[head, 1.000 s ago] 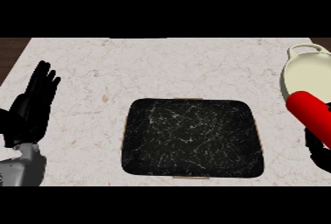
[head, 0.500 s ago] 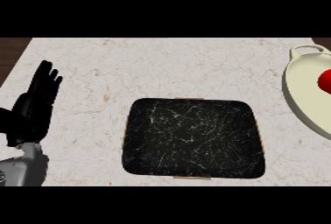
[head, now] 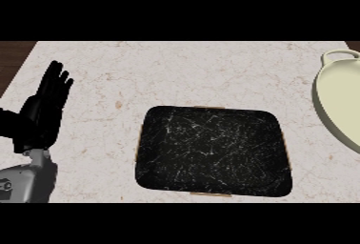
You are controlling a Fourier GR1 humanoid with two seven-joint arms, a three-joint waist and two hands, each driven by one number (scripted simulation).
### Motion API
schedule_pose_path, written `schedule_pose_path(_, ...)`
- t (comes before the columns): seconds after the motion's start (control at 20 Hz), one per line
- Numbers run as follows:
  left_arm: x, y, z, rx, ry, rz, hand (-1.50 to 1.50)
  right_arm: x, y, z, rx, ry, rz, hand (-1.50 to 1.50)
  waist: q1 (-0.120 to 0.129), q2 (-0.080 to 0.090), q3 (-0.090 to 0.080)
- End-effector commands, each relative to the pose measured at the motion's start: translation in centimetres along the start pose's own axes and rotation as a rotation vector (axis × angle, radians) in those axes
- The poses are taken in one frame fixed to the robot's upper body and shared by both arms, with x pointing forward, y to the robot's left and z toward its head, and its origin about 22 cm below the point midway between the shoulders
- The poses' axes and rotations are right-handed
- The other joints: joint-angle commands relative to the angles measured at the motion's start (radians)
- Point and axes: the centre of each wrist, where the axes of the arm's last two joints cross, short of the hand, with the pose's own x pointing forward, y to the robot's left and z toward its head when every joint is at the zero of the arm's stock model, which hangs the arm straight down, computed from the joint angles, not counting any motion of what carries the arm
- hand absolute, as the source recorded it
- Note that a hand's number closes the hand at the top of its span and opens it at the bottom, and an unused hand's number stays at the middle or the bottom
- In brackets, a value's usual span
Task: Pick the can from the tray and place it in the pot
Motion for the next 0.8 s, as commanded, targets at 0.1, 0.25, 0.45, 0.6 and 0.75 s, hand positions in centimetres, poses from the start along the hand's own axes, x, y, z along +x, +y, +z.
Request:
schedule_pose_path(0.1, 0.3, -1.3, 0.9, 0.019, 0.004, -0.018, 0.00, -3.4, 2.3, -3.7, -0.015, 0.026, 0.137, 1.50, 0.000, -0.005, 0.000)
schedule_pose_path(0.25, 0.0, 0.0, 1.3, -0.003, -0.004, -0.008, 0.00, -4.1, 5.7, -4.3, 0.040, 0.019, 0.136, 1.50, -0.002, -0.006, 0.000)
schedule_pose_path(0.45, 0.2, -0.1, 0.0, -0.009, 0.003, -0.005, 0.00, -7.3, 5.5, -5.1, 0.102, 0.152, -0.007, 1.50, 0.013, 0.003, 0.002)
schedule_pose_path(0.6, -0.7, -0.1, -0.4, -0.007, 0.003, -0.004, 0.00, -7.4, 7.4, -4.9, 0.196, 0.185, -0.082, -1.50, 0.010, 0.004, 0.001)
schedule_pose_path(0.75, -1.2, -0.3, -0.2, -0.018, -0.011, -0.016, 0.00, -8.1, 8.7, -4.1, 0.277, 0.131, -0.184, -1.50, 0.011, 0.005, 0.002)
